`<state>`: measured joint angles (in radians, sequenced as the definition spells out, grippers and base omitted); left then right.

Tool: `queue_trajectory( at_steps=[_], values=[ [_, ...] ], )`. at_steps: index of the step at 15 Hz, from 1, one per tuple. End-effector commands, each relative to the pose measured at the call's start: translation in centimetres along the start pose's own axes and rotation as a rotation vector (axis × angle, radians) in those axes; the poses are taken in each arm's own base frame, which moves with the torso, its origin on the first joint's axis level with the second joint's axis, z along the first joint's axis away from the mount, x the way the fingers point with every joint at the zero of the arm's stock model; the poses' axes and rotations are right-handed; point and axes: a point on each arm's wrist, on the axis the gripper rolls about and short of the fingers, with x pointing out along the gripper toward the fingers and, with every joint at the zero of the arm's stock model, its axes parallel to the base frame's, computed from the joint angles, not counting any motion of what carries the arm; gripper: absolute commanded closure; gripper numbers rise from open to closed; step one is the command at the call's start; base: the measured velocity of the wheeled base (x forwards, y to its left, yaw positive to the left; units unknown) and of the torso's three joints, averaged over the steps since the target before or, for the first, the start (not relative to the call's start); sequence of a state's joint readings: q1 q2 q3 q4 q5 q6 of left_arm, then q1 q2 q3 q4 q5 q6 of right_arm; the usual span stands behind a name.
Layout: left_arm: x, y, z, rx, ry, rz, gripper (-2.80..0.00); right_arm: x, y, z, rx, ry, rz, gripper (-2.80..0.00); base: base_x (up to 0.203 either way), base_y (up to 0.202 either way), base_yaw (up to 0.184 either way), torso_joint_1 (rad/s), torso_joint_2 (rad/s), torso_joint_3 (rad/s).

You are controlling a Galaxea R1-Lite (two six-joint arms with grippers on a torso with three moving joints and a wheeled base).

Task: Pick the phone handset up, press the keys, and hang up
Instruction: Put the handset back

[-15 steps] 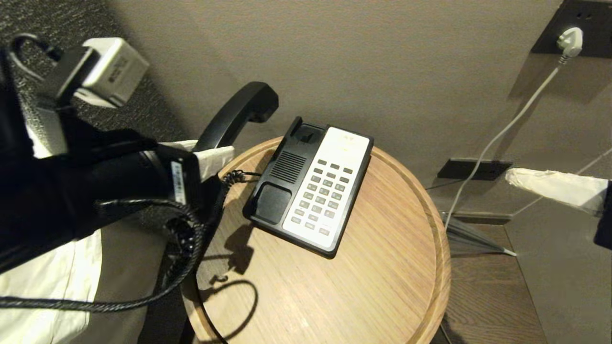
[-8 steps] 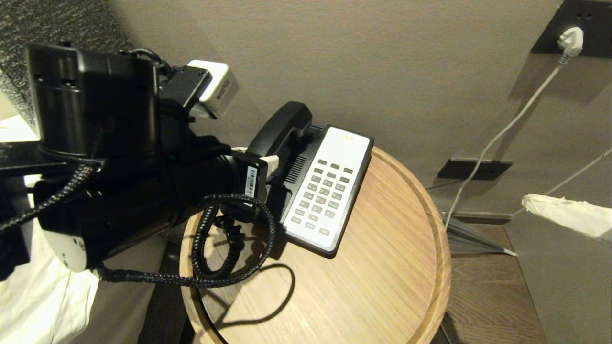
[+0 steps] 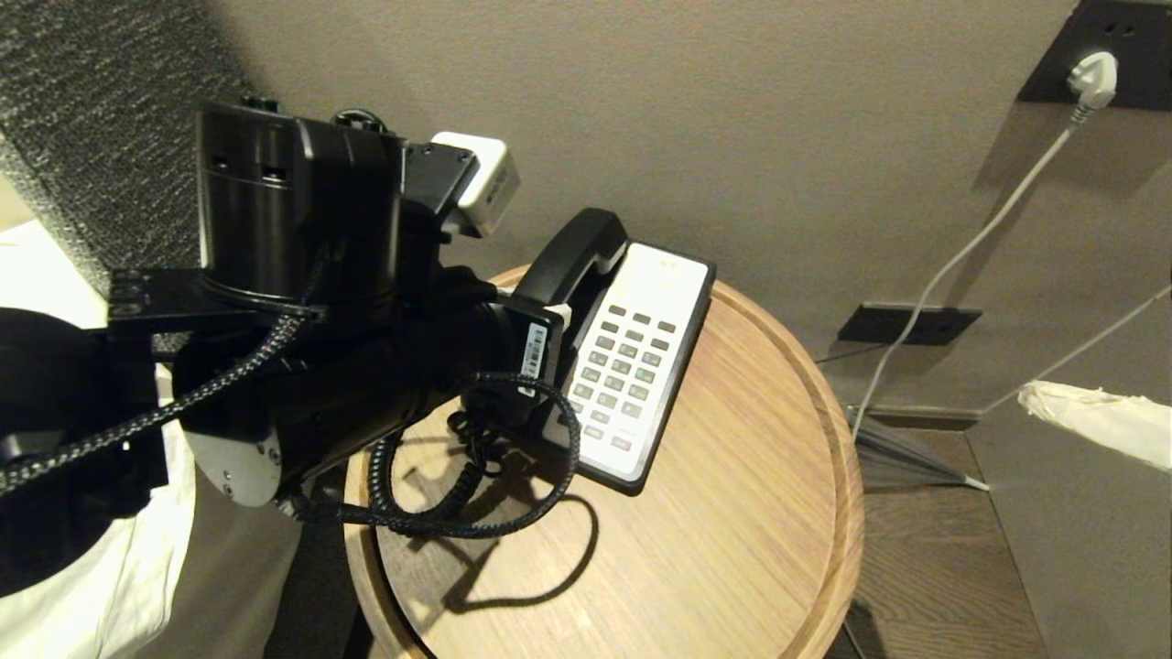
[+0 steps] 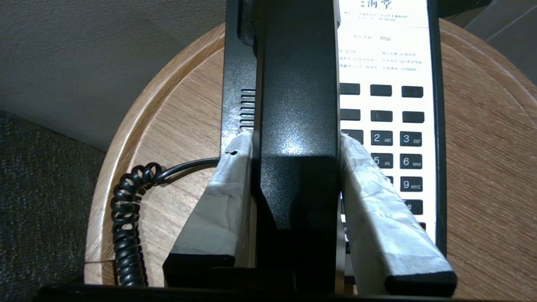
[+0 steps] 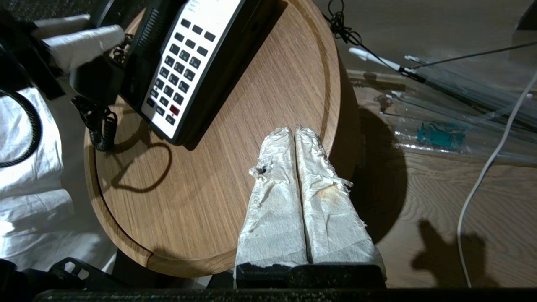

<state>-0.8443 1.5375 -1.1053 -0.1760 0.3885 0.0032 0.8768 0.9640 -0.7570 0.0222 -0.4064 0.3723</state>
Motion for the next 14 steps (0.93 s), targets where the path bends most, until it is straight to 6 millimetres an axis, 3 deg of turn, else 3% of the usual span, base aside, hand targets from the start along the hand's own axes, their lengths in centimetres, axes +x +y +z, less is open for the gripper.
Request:
queue_trajectory(
  at_steps=[1, 14],
  values=[
    [0.3, -0.1, -0.2, 0.003, 0.008, 0.004, 0.00, -0.1, 0.0, 0.2, 0.006, -0.009, 0.002, 0.00, 0.000, 0.000, 0.000, 0.000, 0.00, 0.000],
    [2.0, 0.2, -0.5, 0.001, 0.032, 0.057, 0.00, -0.4, 0.1, 0.6, -0.009, -0.026, 0.012, 0.00, 0.000, 0.000, 0.000, 0.000, 0.00, 0.000]
  ],
)
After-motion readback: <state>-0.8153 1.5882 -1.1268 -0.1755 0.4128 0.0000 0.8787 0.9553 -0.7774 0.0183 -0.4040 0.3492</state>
